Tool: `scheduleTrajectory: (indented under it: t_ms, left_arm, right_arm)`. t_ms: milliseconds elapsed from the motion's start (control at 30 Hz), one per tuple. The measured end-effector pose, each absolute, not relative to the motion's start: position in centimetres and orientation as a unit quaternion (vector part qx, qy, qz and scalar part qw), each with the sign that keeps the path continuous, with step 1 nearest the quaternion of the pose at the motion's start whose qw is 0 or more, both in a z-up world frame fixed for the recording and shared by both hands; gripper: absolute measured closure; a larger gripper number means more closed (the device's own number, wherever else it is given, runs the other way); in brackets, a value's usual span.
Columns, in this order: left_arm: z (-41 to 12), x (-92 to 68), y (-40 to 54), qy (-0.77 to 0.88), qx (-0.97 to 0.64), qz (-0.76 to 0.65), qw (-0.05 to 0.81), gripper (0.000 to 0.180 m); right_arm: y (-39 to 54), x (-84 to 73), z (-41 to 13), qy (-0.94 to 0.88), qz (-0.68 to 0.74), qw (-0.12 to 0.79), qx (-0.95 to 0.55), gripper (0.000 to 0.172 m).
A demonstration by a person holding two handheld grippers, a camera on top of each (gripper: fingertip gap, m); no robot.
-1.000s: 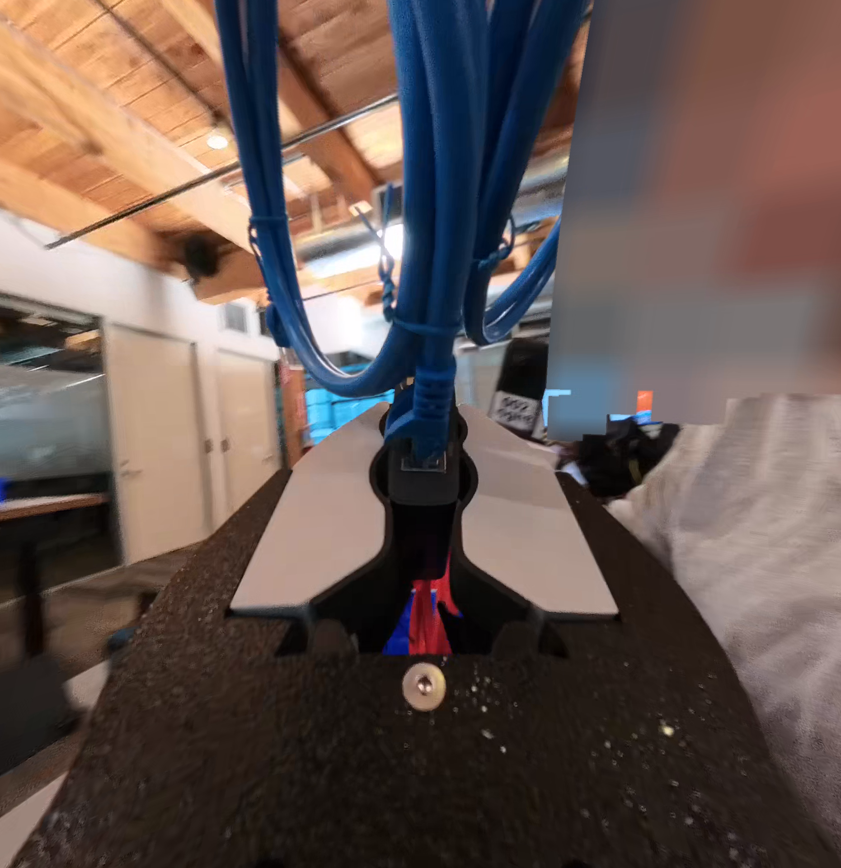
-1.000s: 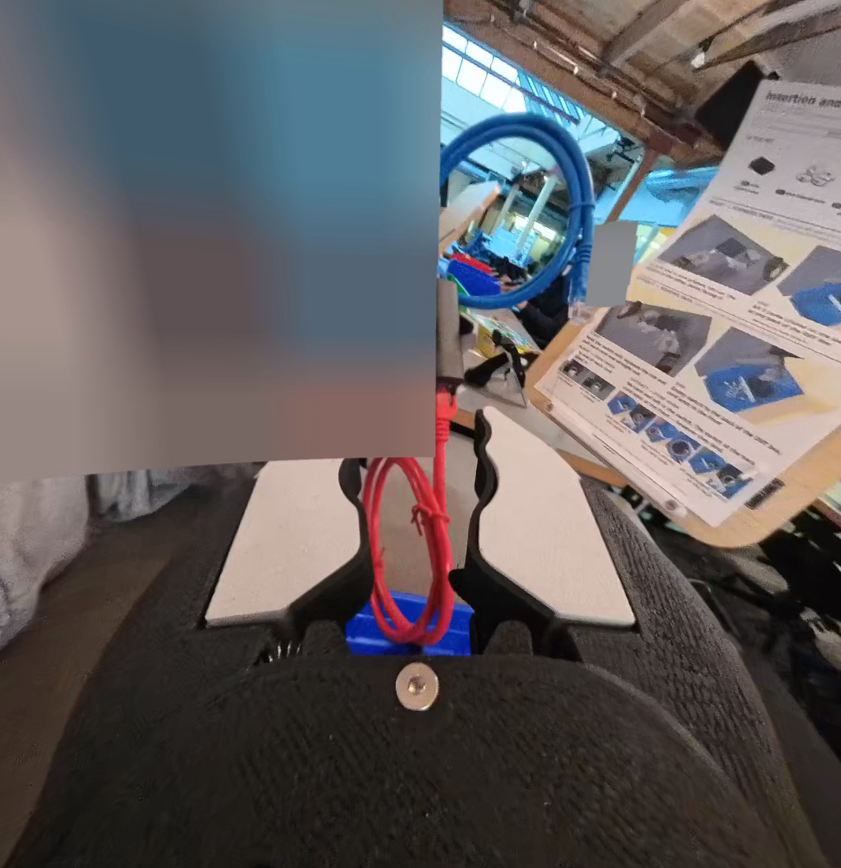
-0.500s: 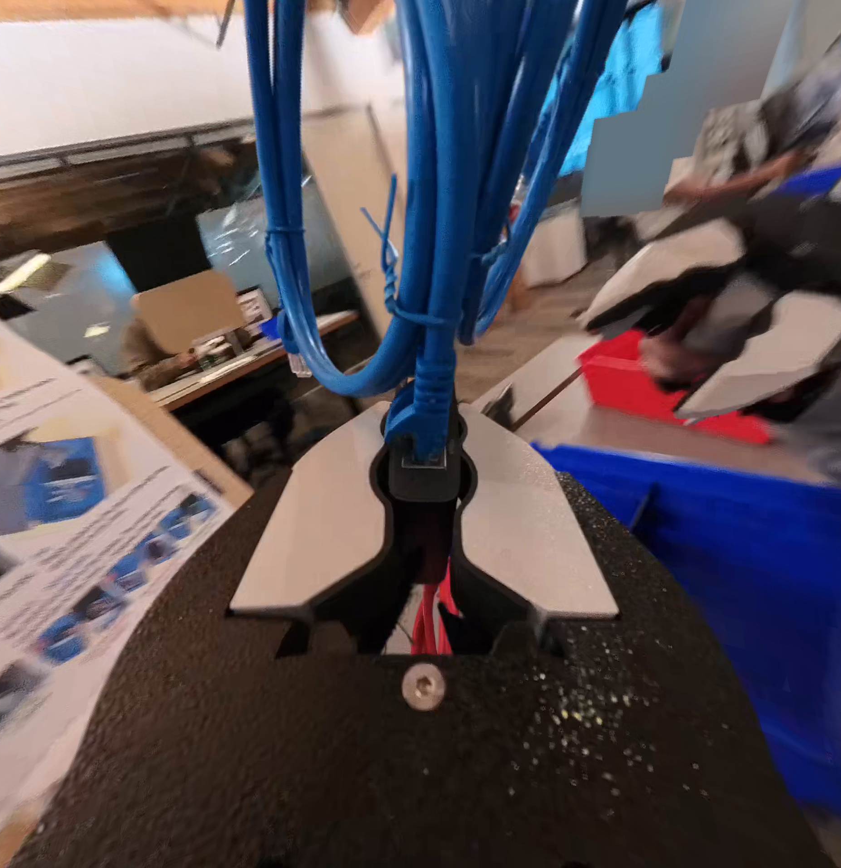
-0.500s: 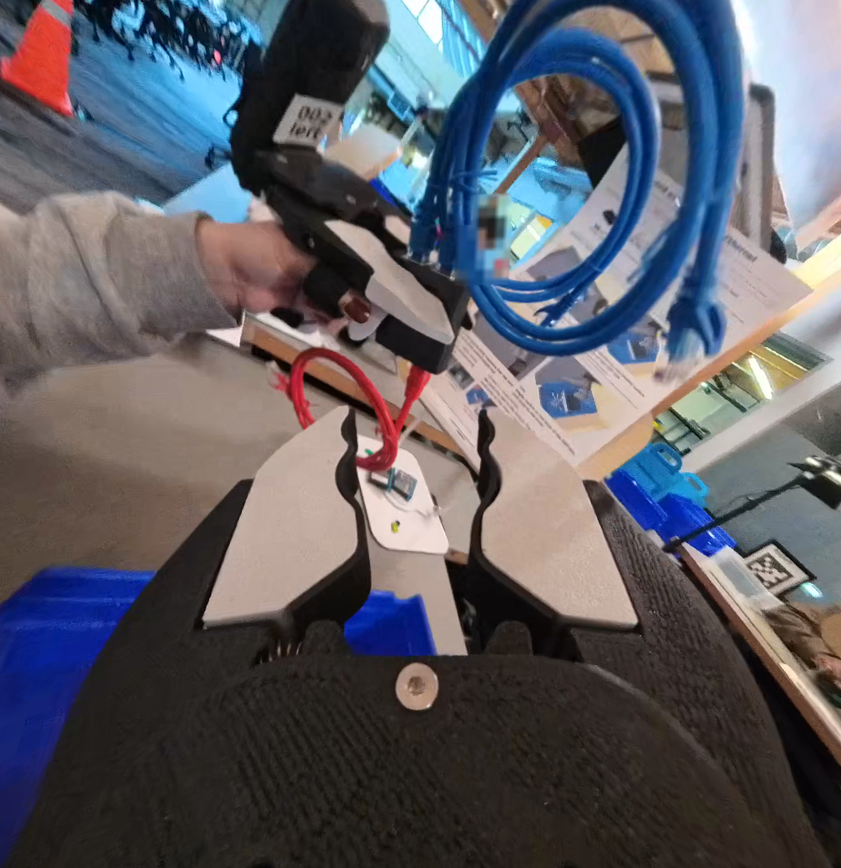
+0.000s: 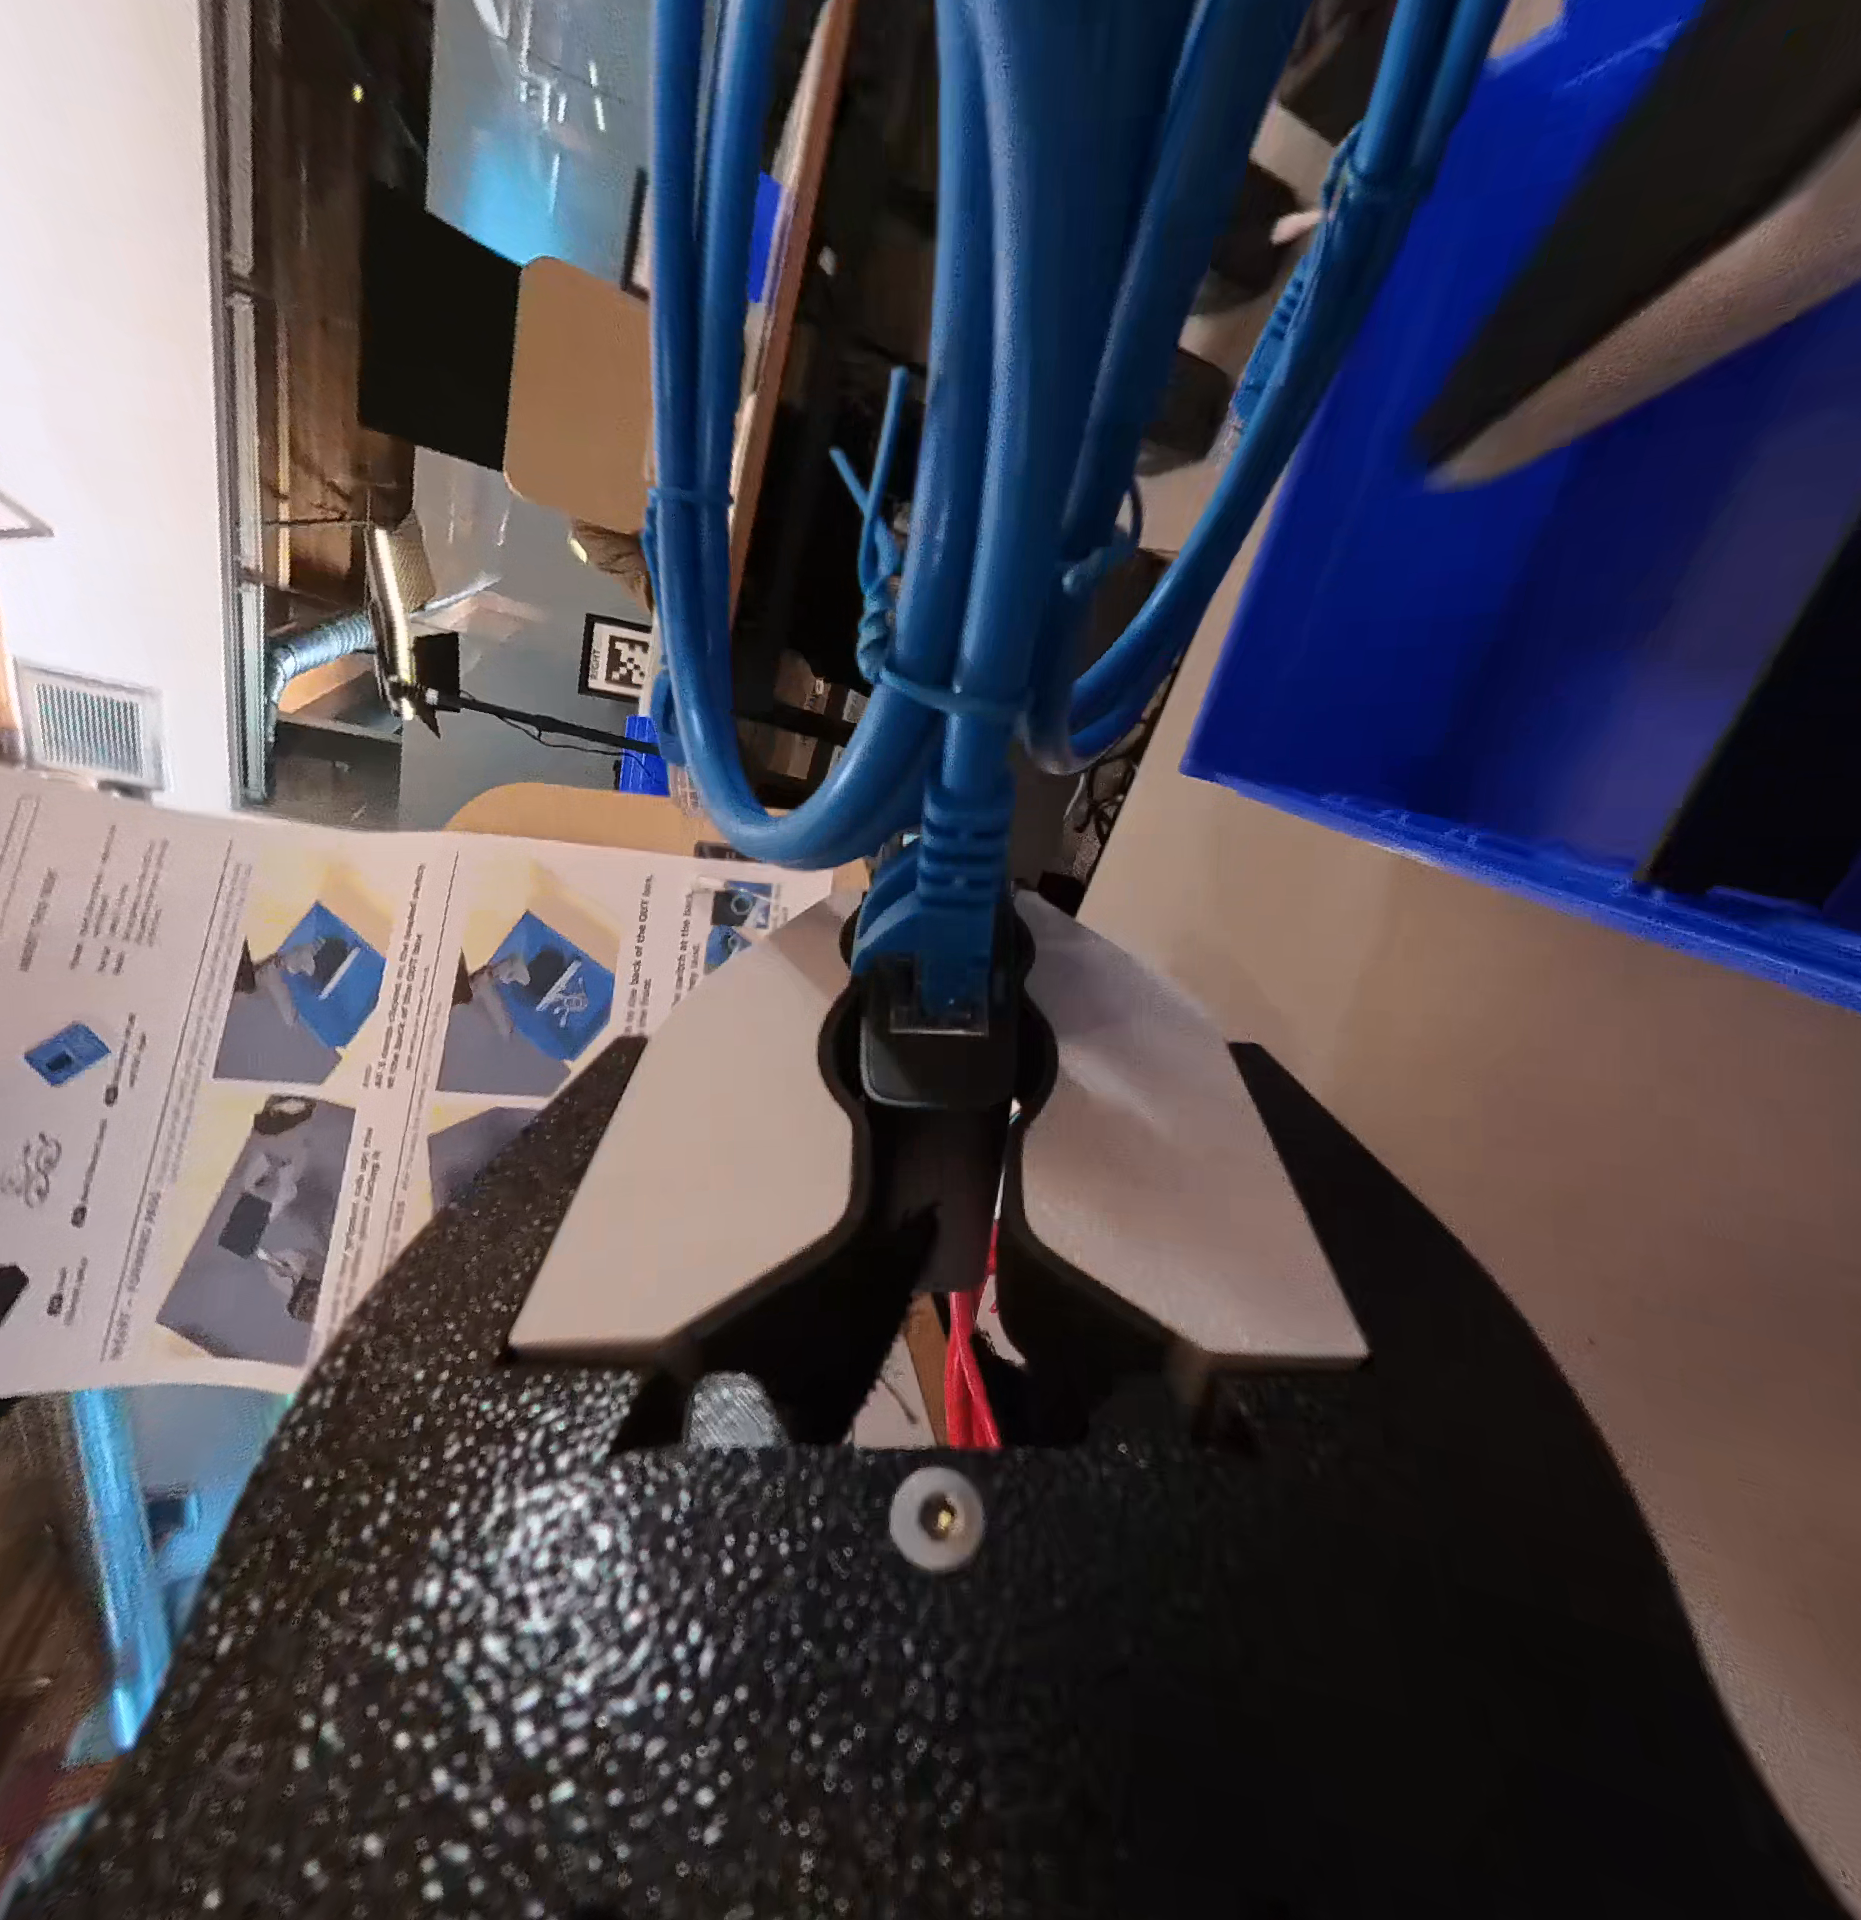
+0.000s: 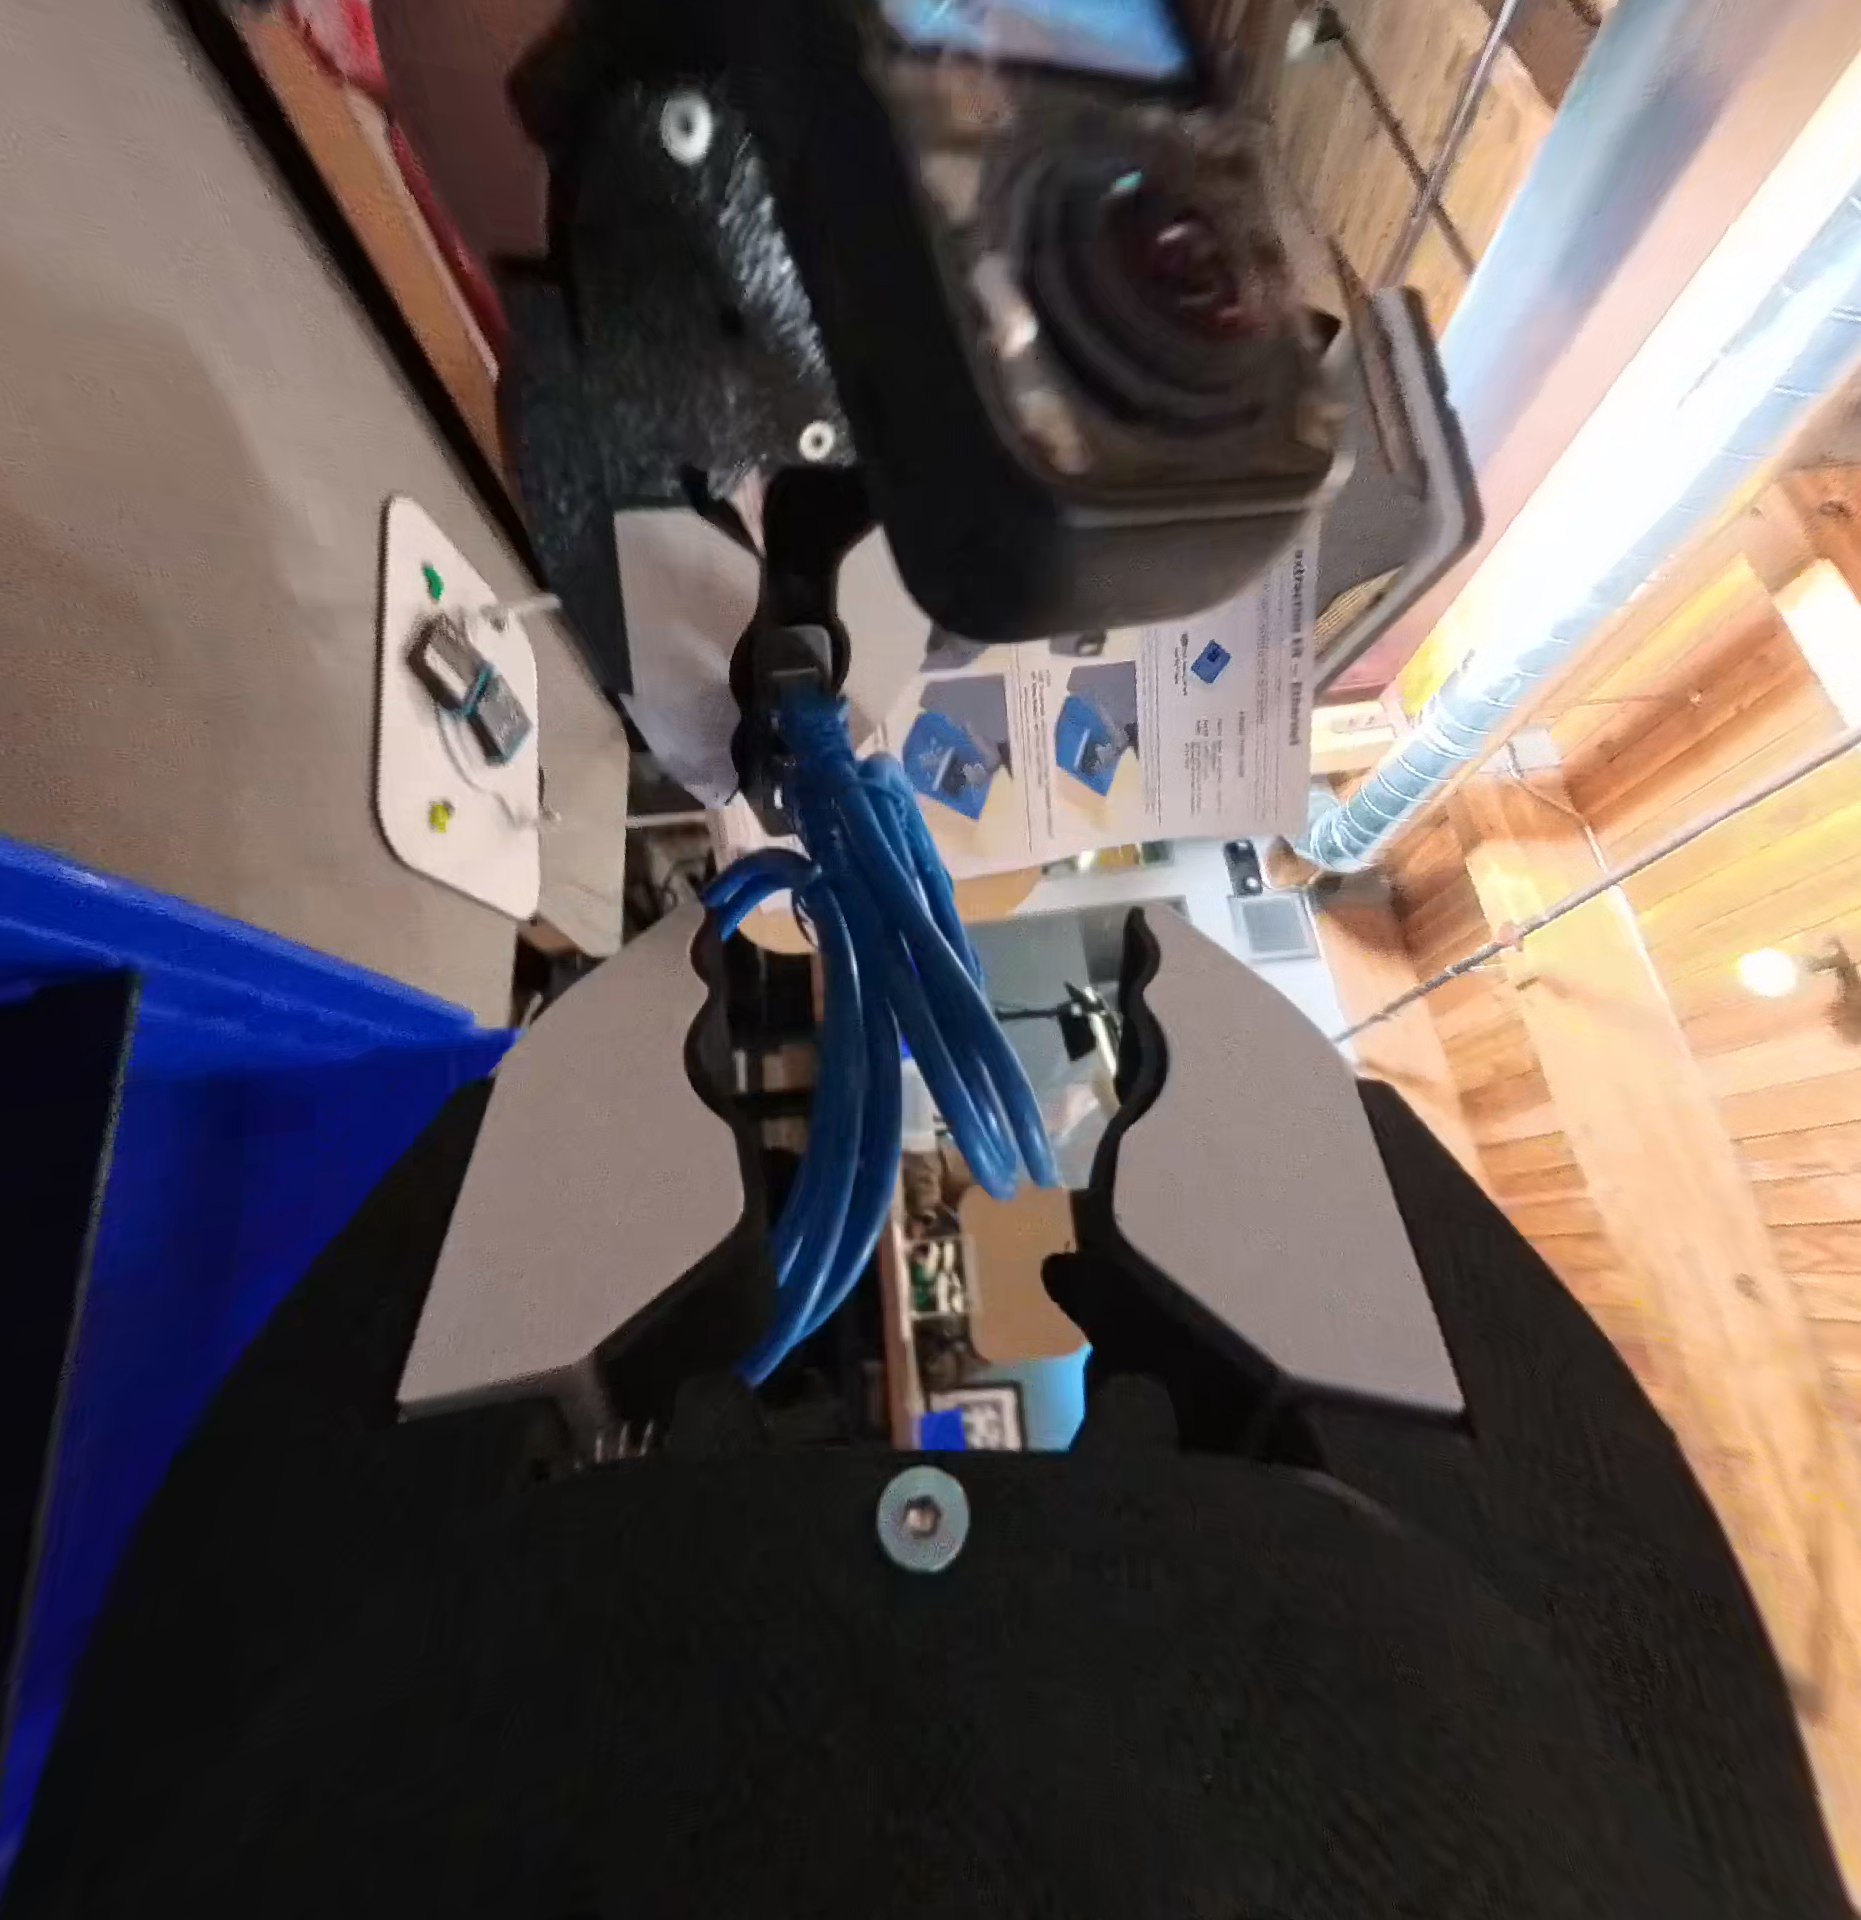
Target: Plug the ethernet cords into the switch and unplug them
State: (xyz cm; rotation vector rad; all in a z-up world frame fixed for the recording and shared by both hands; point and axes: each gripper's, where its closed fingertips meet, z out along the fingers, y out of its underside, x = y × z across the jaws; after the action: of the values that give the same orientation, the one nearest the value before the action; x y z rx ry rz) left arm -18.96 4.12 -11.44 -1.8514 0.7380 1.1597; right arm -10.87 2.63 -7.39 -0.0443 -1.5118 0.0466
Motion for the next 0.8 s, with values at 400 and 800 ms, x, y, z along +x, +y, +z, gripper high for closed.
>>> scheduleTrajectory:
  t_ms: [400, 800]
  left_arm:
    - [-10.6, -16.9, 3.6, 0.294, -0.653, 0.482, 0.504, 0.145]
    - [-14.1, -17.9, 5.8, 0.269, -0.748, 0.492, 0.355, 0.159]
  right_arm:
    - [5.8, -10.7, -7.1, -0.656, 0.038, 0.752, -0.044, 0.148]
    - [6.3, -10.2, -9.6, -0.743, 0.063, 0.655, -0.125, 0.109]
